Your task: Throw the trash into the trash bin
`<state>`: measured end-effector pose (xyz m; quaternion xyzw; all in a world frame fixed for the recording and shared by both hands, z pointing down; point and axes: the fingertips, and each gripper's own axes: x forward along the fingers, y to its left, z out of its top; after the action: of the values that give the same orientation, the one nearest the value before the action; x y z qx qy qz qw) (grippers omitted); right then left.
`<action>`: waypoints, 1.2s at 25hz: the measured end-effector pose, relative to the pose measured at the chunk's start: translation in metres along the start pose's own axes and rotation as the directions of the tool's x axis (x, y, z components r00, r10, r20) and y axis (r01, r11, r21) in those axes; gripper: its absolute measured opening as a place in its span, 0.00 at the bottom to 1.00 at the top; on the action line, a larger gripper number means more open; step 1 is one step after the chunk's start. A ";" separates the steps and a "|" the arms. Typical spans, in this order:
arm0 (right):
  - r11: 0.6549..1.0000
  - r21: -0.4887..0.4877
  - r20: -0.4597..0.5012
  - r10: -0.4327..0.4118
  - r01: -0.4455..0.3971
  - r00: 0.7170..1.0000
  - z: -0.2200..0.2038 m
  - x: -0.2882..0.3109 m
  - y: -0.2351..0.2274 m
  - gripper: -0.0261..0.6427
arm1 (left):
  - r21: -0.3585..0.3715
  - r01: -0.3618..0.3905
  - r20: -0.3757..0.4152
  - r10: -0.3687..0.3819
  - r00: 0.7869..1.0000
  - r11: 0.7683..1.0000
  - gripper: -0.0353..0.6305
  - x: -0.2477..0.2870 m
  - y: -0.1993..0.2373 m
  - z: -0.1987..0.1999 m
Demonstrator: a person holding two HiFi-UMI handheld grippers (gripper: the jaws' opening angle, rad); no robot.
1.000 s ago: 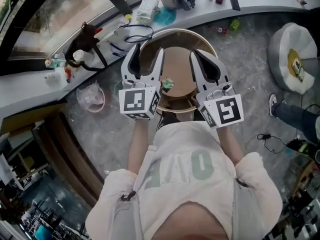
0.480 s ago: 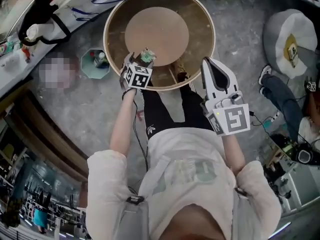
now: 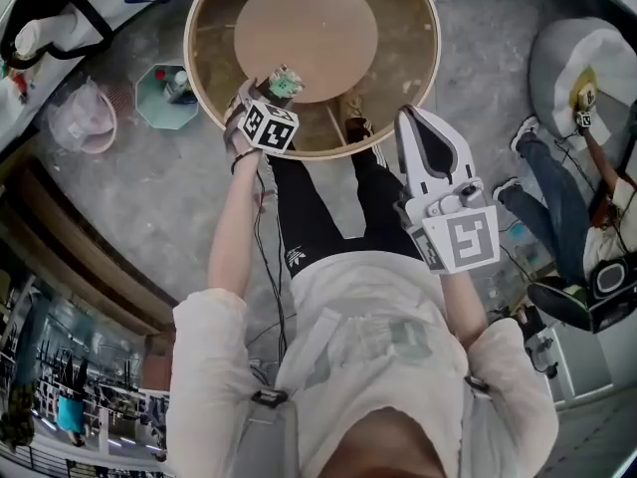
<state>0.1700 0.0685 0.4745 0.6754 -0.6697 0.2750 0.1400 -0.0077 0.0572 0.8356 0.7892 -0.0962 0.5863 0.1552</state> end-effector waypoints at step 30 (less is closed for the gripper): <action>0.999 -0.021 0.119 0.032 -0.030 0.992 0.047 -0.008 0.034 0.06 | -0.228 -0.198 0.247 0.253 0.935 0.953 0.07 -0.136 0.046 0.082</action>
<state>0.1459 0.0466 0.4257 0.6787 -0.6900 0.2300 0.1021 0.0104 -0.0195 0.6905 0.8266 -0.2653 0.4731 0.1503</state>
